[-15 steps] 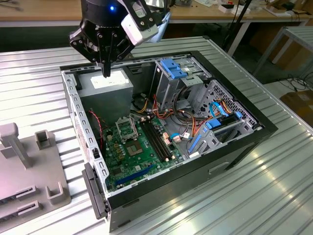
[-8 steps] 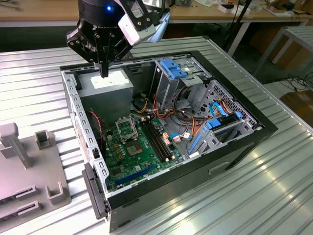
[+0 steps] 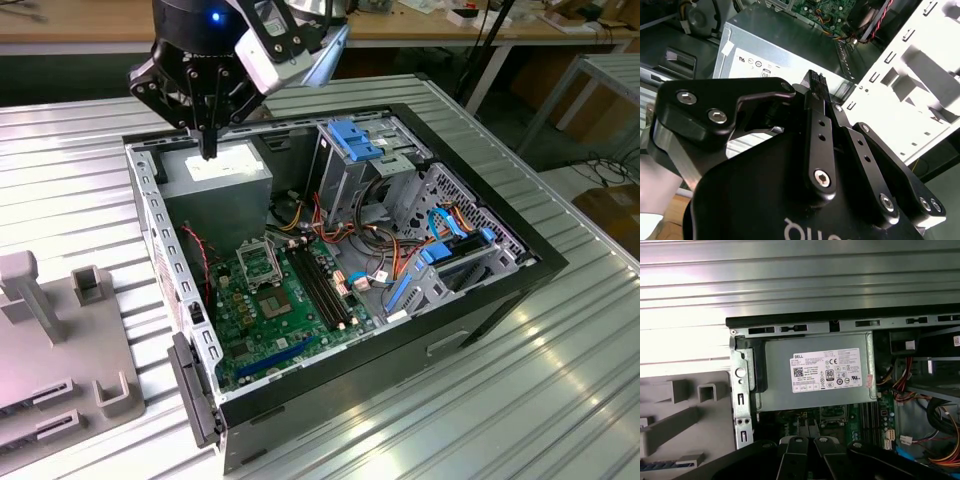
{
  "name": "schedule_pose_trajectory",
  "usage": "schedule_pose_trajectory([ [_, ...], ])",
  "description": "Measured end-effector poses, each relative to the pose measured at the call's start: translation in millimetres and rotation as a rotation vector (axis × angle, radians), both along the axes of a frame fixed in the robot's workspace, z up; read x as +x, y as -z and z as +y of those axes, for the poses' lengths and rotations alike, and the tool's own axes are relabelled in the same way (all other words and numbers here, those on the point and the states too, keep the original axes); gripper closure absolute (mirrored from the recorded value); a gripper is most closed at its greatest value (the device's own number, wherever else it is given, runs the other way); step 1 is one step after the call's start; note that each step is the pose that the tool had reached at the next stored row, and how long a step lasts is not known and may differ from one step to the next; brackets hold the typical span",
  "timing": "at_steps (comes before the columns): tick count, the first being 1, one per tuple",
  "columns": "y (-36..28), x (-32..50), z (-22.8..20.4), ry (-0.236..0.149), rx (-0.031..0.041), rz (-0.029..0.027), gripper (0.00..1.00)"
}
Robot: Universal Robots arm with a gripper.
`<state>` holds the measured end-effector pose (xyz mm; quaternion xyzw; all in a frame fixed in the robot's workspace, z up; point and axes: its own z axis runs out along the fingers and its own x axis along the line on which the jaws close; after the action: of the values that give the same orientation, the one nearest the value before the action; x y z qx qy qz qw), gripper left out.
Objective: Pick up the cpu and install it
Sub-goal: 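Reach for the cpu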
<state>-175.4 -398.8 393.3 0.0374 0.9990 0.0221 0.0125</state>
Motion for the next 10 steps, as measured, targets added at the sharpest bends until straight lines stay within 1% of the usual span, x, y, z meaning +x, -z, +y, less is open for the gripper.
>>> schedule_pose_trajectory([
  [10,0.0,-5.6,0.0,0.000,0.0000,0.0000,0.89],
])
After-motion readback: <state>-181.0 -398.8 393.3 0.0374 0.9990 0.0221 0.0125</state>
